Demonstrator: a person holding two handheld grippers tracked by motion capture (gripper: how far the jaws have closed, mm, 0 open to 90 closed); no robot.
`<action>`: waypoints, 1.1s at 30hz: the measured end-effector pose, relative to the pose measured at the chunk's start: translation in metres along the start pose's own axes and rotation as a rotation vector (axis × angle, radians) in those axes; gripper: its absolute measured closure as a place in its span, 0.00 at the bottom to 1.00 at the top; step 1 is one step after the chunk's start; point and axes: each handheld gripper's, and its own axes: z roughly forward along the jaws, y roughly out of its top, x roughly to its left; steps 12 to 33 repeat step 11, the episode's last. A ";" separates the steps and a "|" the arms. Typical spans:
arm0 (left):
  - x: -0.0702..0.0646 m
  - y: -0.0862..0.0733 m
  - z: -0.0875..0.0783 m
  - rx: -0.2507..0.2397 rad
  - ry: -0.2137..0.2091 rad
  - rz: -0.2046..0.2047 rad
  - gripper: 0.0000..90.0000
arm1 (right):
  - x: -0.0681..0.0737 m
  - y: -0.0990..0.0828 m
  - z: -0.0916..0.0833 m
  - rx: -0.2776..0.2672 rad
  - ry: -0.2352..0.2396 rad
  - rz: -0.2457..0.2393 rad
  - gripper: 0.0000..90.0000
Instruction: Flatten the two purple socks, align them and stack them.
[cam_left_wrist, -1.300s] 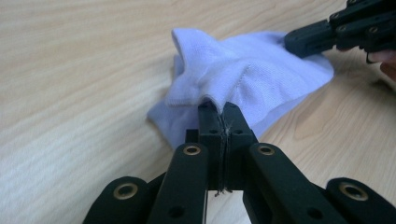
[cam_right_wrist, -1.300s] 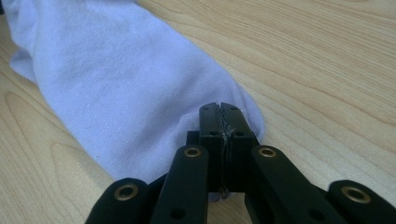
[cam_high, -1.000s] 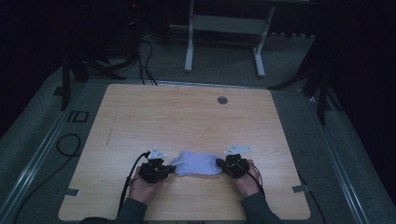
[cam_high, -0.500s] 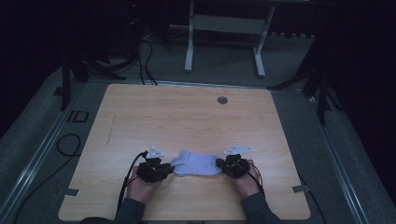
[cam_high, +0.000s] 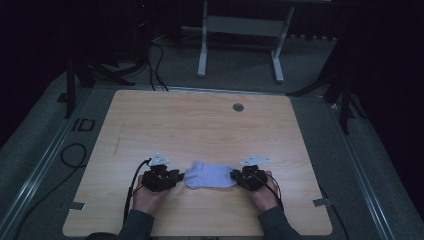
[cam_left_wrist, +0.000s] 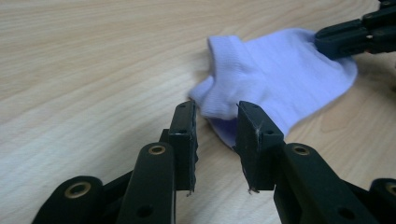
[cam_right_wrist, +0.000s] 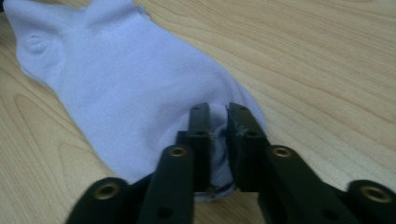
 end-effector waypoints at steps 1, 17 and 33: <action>0.001 0.000 0.000 -0.003 0.006 -0.001 0.76 | 0.000 0.000 0.000 -0.002 0.000 -0.002 0.84; 0.009 0.003 -0.003 -0.033 0.125 0.010 0.74 | -0.003 0.006 -0.018 -0.089 0.002 0.013 0.64; 0.009 0.003 -0.003 -0.033 0.125 0.010 0.74 | -0.003 0.006 -0.018 -0.089 0.002 0.013 0.64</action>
